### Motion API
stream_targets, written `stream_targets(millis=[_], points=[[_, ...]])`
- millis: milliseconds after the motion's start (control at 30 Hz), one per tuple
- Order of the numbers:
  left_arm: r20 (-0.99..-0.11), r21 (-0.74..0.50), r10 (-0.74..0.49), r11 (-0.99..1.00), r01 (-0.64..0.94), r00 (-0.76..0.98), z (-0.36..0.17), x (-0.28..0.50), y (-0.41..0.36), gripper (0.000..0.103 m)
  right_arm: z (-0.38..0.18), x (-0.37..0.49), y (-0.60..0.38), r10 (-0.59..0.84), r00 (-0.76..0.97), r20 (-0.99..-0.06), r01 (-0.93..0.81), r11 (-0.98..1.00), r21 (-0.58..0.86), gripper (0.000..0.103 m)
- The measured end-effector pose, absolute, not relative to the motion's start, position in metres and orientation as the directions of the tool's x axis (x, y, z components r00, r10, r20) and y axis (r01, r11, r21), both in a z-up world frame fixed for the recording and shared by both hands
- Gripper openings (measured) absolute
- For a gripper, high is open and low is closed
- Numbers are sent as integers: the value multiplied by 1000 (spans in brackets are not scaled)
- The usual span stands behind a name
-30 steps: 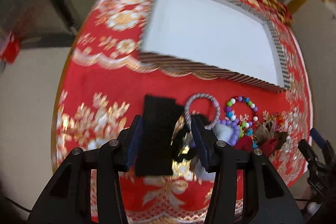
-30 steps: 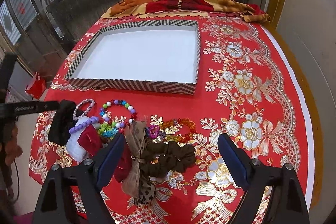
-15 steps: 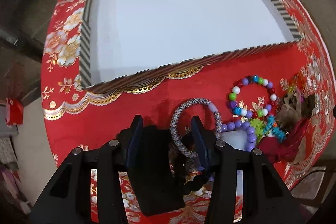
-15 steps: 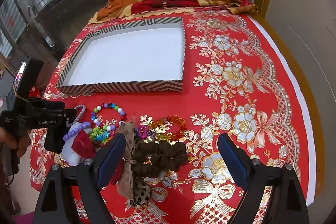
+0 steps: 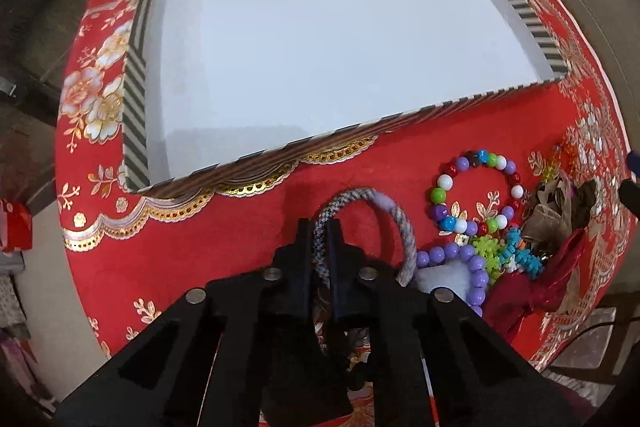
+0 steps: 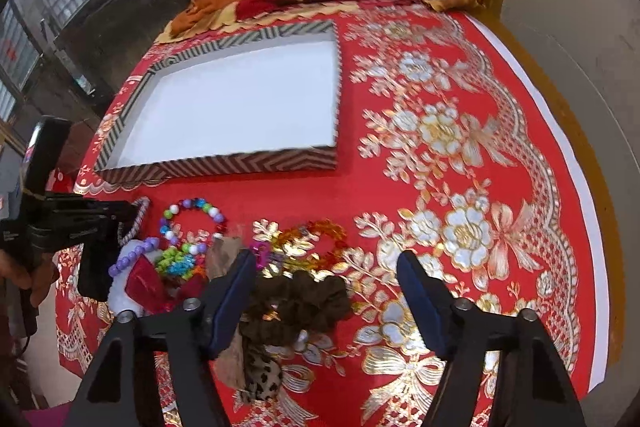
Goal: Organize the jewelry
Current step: 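Close the left gripper on the grey rope bracelet and lift it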
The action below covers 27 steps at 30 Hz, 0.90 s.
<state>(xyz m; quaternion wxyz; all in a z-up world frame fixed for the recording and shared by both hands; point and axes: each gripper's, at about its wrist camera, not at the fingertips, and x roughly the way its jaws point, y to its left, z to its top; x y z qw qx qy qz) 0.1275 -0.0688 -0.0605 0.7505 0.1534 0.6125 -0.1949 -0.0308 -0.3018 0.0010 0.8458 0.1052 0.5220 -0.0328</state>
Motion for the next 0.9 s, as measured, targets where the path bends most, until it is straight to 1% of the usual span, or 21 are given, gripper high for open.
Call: stream_targets(millis=[67, 400, 633, 667, 700, 733, 767, 800, 833, 867, 900], points=[[-976, -39, -133, 887, 460, 173, -55, 117, -64, 6, -5, -33, -306, 72, 433, -898, 170, 972, 160, 55], [-949, -132, -227, 916, 378, 217, -11, 110, -42, 6, -19, -28, -300, 96, 405, -909, 135, 977, 163, 54], [-935, -165, -259, 922, 350, 243, 6, 101, -34, 6, -37, -2, -311, 13, 389, -921, 117, 991, 63, 54], [-934, -167, -260, 923, 347, 243, 6, 99, -33, 6, -40, 1, -310, 8, 378, -926, 107, 993, 52, 51], [-934, -168, -261, 924, 343, 244, 7, 99, -32, 6, -44, 4, -310, 15, 367, -930, 86, 995, 50, 44], [-934, -170, -261, 926, 338, 244, 7, 98, -33, 6, -48, 6, -308, 32, 359, -933, 62, 996, 58, 42], [-934, -173, -262, 926, 334, 243, 8, 98, -31, 6, -51, 8, -306, 46, 360, -932, 39, 997, 64, 37], [-934, -174, -262, 927, 331, 242, 8, 98, -32, 6, -52, 9, -303, 32, 371, -928, 24, 999, 44, 30], [-934, -173, -261, 929, 328, 244, 8, 98, -32, 6, -52, 9, -301, 21, 384, -923, 9, 1000, 26, 25], [-934, -171, -258, 930, 324, 248, 8, 97, -32, 6, -52, 10, -300, 28, 394, -918, -6, 1000, 29, 19], [-934, -170, -256, 932, 321, 250, 9, 97, -31, 6, -52, 11, -301, 35, 396, -918, -10, 999, 34, 10]])
